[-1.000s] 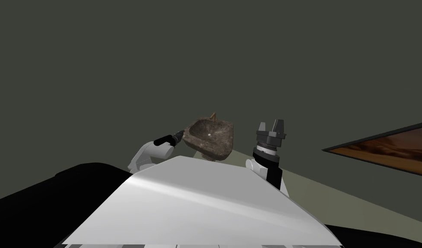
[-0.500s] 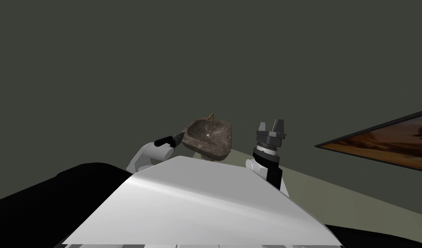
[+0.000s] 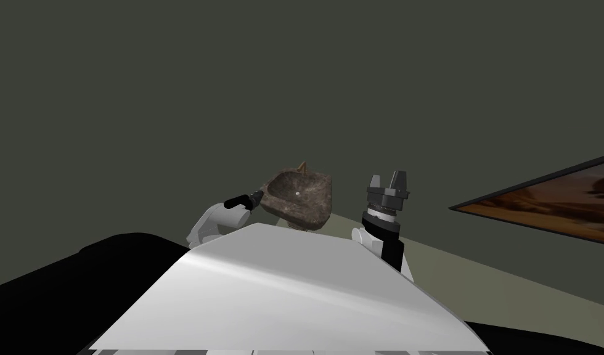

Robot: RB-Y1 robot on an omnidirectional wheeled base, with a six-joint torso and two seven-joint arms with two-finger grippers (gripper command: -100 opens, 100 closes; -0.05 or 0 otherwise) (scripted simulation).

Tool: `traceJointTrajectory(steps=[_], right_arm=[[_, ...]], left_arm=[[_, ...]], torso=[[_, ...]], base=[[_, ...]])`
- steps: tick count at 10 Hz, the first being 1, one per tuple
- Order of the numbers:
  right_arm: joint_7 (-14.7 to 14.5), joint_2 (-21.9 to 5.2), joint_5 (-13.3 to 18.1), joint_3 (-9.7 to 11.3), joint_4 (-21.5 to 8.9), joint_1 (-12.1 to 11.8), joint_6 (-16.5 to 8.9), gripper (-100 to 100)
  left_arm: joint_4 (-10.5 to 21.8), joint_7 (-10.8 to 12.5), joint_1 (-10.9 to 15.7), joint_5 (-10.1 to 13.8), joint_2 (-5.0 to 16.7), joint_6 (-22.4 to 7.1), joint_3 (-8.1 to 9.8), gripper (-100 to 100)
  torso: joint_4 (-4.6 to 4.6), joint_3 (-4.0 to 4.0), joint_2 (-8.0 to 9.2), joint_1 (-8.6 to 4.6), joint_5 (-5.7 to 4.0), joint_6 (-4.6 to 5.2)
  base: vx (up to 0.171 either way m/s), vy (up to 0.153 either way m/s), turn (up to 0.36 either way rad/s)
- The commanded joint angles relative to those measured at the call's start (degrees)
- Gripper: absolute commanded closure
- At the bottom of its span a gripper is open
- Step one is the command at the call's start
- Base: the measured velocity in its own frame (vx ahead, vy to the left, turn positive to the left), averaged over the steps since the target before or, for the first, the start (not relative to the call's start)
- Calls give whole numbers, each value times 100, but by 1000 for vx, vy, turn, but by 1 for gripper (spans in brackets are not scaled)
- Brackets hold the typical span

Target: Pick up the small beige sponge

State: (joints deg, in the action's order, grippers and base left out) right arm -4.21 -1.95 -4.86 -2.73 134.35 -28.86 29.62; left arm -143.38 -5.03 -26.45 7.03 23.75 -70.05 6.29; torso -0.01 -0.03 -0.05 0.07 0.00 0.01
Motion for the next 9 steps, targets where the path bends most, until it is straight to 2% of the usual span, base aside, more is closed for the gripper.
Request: traceJointTrajectory(steps=[1,4,5,6,7,8,9], right_arm=[[0,0,0,0,0,0,0,0],[0,0,0,0,0,0,0,0],[0,0,0,0,0,0,0,0],[0,0,0,0,0,0,0,0],[0,0,0,0,0,0,0,0],[0,0,0,0,0,0,0,0],[0,0,0,0,0,0,0,0]], left_arm=[[0,0,0,0,0,0,0,100],[-2,0,2,0,0,1,0,100],[-2,0,3,0,0,2,0,0],[-180,12,-54,24,14,-119,9,100],[-265,18,-81,36,20,-176,13,100],[-192,11,-68,10,6,-105,-4,100],[-205,13,-70,12,7,-122,-3,0]], torso=[[0,0,0,0,0,0],[-1,0,1,-1,0,-2],[-1,0,1,-1,1,-2],[-1,0,1,0,1,-2],[0,2,4,-5,-1,-4],[0,2,4,-6,-1,-3],[-1,1,3,-3,0,-2]], base=[[0,0,0],[0,0,0],[0,0,0],[0,-9,25],[0,-10,29],[0,0,0],[0,0,0]])
